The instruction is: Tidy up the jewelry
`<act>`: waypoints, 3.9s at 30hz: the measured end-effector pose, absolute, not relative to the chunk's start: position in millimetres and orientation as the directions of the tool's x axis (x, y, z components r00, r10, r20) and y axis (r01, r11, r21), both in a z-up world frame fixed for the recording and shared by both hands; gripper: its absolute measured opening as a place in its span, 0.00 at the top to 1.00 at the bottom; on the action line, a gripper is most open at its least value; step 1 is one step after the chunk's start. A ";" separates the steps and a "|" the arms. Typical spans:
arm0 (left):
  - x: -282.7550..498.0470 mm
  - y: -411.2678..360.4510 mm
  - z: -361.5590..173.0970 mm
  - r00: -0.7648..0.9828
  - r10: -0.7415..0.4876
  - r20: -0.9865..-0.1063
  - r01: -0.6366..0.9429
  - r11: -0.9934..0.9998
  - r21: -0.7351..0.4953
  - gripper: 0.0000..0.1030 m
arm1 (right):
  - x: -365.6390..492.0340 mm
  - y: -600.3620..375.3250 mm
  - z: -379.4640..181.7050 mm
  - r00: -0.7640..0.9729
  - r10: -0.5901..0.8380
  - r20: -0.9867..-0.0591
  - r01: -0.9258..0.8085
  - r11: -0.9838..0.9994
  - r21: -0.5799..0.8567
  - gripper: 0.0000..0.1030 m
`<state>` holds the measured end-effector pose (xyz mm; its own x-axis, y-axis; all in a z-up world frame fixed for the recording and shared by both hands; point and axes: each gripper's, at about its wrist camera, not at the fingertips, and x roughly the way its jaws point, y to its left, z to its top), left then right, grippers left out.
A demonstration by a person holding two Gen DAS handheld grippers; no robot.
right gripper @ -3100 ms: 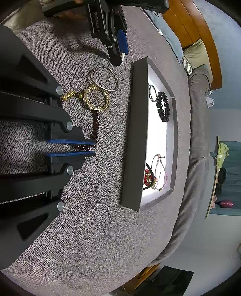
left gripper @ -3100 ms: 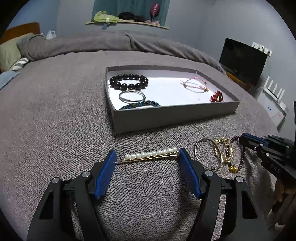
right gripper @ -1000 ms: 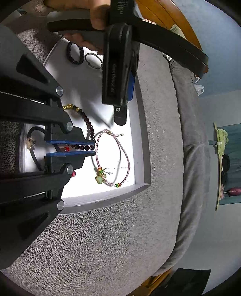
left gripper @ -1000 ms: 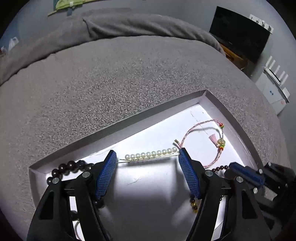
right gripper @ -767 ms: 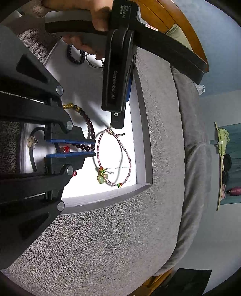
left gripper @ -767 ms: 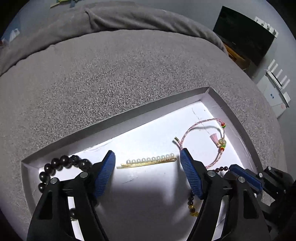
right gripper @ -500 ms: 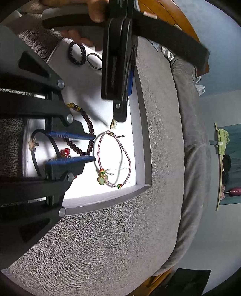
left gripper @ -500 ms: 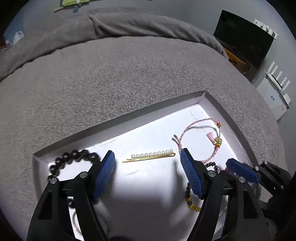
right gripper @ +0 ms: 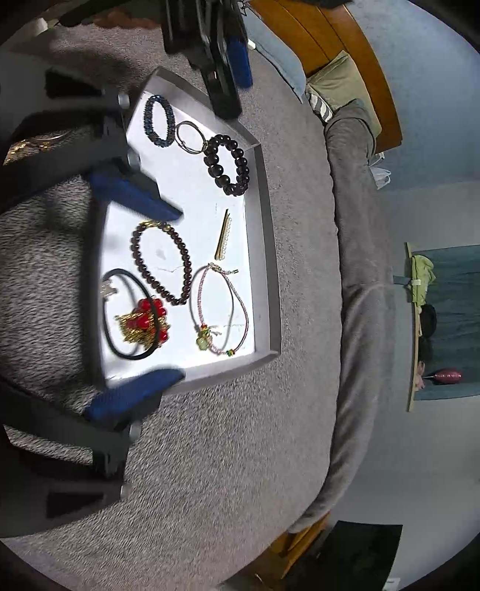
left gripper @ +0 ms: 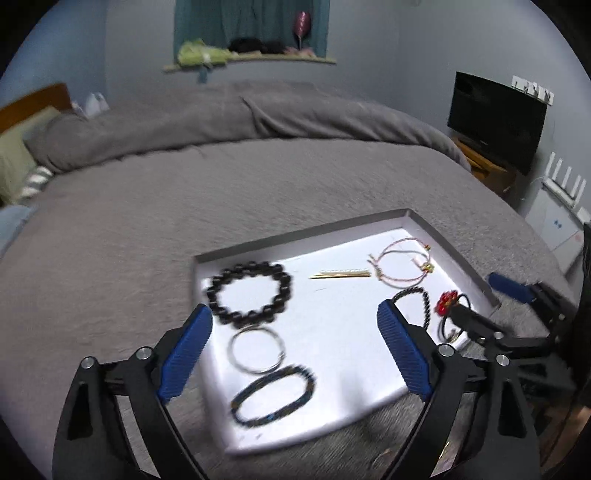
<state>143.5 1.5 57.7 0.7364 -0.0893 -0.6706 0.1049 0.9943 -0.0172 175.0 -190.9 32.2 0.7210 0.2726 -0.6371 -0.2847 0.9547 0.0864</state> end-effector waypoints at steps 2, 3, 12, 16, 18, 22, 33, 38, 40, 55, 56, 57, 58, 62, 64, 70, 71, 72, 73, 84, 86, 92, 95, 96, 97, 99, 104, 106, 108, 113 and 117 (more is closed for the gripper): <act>129.9 3.3 62.5 0.750 -0.068 -0.658 0.091 0.996 0.001 0.09 | 165.9 -194.9 35.6 0.736 0.261 -0.624 -0.275 0.958 0.076 0.11; 128.0 4.5 63.6 0.754 -0.064 -0.654 0.088 0.996 0.003 0.09 | 161.9 -197.0 37.7 0.743 0.255 -0.619 -0.266 0.961 0.076 0.07; 80.5 9.8 68.9 0.801 -0.020 -0.599 0.059 0.997 0.047 0.08 | 130.8 -202.2 49.3 0.793 0.235 -0.563 -0.228 0.970 0.083 0.05; 63.4 17.5 55.3 0.803 -0.027 -0.595 0.046 0.999 0.016 0.07 | 115.3 -199.7 47.2 0.811 0.208 -0.546 -0.226 0.974 0.035 0.05; 56.9 21.0 44.2 0.798 -0.032 -0.602 0.040 0.999 0.000 0.07 | 106.0 -199.4 41.9 0.815 0.202 -0.544 -0.229 0.973 0.018 0.05; 49.2 24.9 23.8 0.779 -0.025 -0.626 0.039 0.999 0.008 0.07 | 91.5 -200.4 33.0 0.820 0.189 -0.540 -0.237 0.971 -0.019 0.05; 34.9 17.2 2.0 0.798 -0.055 -0.600 0.127 0.989 0.077 0.07 | 74.5 -209.4 18.3 0.806 0.225 -0.548 -0.244 0.969 0.039 0.05; 33.4 2.7 -7.9 0.780 -0.099 -0.618 0.198 0.976 0.094 0.07 | 76.2 -202.2 14.3 0.805 0.210 -0.555 -0.245 0.969 0.010 0.05; 31.6 -4.1 -10.4 0.773 -0.119 -0.624 0.231 0.968 0.101 0.07 | 76.5 -200.2 13.9 0.805 0.208 -0.556 -0.247 0.969 0.005 0.05; 36.1 -32.2 -21.8 0.700 -0.256 -0.666 0.380 0.924 0.044 0.07 | 79.1 -200.2 10.8 0.786 0.217 -0.579 -0.252 0.968 0.021 0.05; 37.1 -35.9 -21.9 0.698 -0.259 -0.667 0.390 0.919 0.051 0.07 | 79.7 -201.8 11.5 0.787 0.217 -0.578 -0.246 0.969 0.028 0.05; 37.9 -38.4 -22.5 0.695 -0.258 -0.671 0.397 0.916 0.058 0.07 | 80.5 -203.8 12.1 0.788 0.216 -0.576 -0.239 0.970 0.037 0.05; 39.4 -41.8 -23.8 0.691 -0.248 -0.679 0.400 0.913 0.073 0.07 | 80.8 -205.8 12.4 0.789 0.216 -0.575 -0.235 0.971 0.043 0.05; 40.8 -45.8 -24.5 0.688 -0.238 -0.686 0.414 0.905 0.102 0.12 | 80.1 -210.4 13.3 0.788 0.220 -0.575 -0.232 0.971 0.053 0.05; 41.1 -45.8 -22.2 0.694 -0.243 -0.678 0.423 0.899 0.111 0.21 | 79.4 -211.5 13.0 0.784 0.227 -0.577 -0.240 0.969 0.056 0.05; 40.7 -48.9 -22.6 0.683 -0.269 -0.680 0.458 0.882 0.112 0.48 | 79.0 -210.9 11.3 0.768 0.254 -0.588 -0.269 0.961 0.064 0.05; 39.3 -49.0 -22.4 0.682 -0.273 -0.678 0.463 0.879 0.113 0.50 | 78.9 -209.9 10.8 0.765 0.259 -0.590 -0.276 0.959 0.064 0.05; 38.0 -48.6 -22.2 0.683 -0.273 -0.678 0.467 0.876 0.118 0.54 | 78.4 -208.7 10.4 0.761 0.264 -0.592 -0.283 0.957 0.063 0.05; 36.9 -47.8 -22.0 0.686 -0.269 -0.676 0.467 0.876 0.124 0.53 | 77.6 -207.3 10.0 0.758 0.270 -0.593 -0.290 0.955 0.063 0.05; 30.1 -24.0 -16.3 0.692 -0.262 -0.672 0.439 0.893 0.103 0.54 | 66.6 -174.5 4.7 0.711 0.338 -0.616 -0.420 0.907 0.014 0.05; 29.9 -19.7 -16.3 0.704 -0.228 -0.673 0.415 0.901 0.129 0.54 | 64.8 -166.3 3.0 0.705 0.339 -0.623 -0.440 0.898 -0.009 0.05; 36.9 0.5 -18.3 0.680 -0.229 -0.696 0.373 0.926 0.060 0.53 | 59.6 -143.2 -3.1 0.683 0.340 -0.646 -0.494 0.867 -0.066 0.06; 37.3 0.8 -21.1 0.673 -0.229 -0.703 0.376 0.925 0.058 0.53 | 58.9 -134.9 -6.3 0.670 0.341 -0.660 -0.511 0.856 -0.075 0.12; 37.1 0.9 -21.4 0.672 -0.230 -0.704 0.376 0.925 0.057 0.53 | 59.4 -133.0 -7.2 0.666 0.340 -0.664 -0.514 0.854 -0.078 0.17; 37.2 1.4 -21.5 0.671 -0.233 -0.704 0.377 0.925 0.053 0.53 | 59.9 -129.9 -9.1 0.660 0.336 -0.672 -0.518 0.852 -0.082 0.19; 37.6 2.5 -21.6 0.668 -0.240 -0.705 0.377 0.925 0.042 0.53 | 60.6 -124.8 -12.9 0.649 0.327 -0.687 -0.523 0.847 -0.091 0.29; 37.9 1.7 -22.8 0.667 -0.238 -0.706 0.375 0.926 0.042 0.53 | 60.8 -122.3 -15.3 0.638 0.329 -0.696 -0.526 0.847 -0.082 0.40; 38.0 1.6 -23.1 0.666 -0.238 -0.707 0.375 0.926 0.041 0.53 | 61.3 -122.6 -15.6 0.634 0.332 -0.698 -0.525 0.848 -0.075 0.45; 38.3 0.9 -23.7 0.666 -0.236 -0.708 0.374 0.926 0.043 0.53 | 61.4 -122.9 -15.5 0.628 0.342 -0.699 -0.531 0.845 -0.064 0.55; 39.1 0.7 -24.6 0.662 -0.241 -0.709 0.374 0.927 0.034 0.53 | 61.7 -123.9 -14.5 0.631 0.344 -0.696 -0.527 0.848 -0.058 0.60; 39.1 1.9 -23.7 0.667 -0.243 -0.704 0.371 0.928 0.031 0.53 | 60.1 -126.1 -11.3 0.638 0.345 -0.688 -0.517 0.854 -0.051 0.60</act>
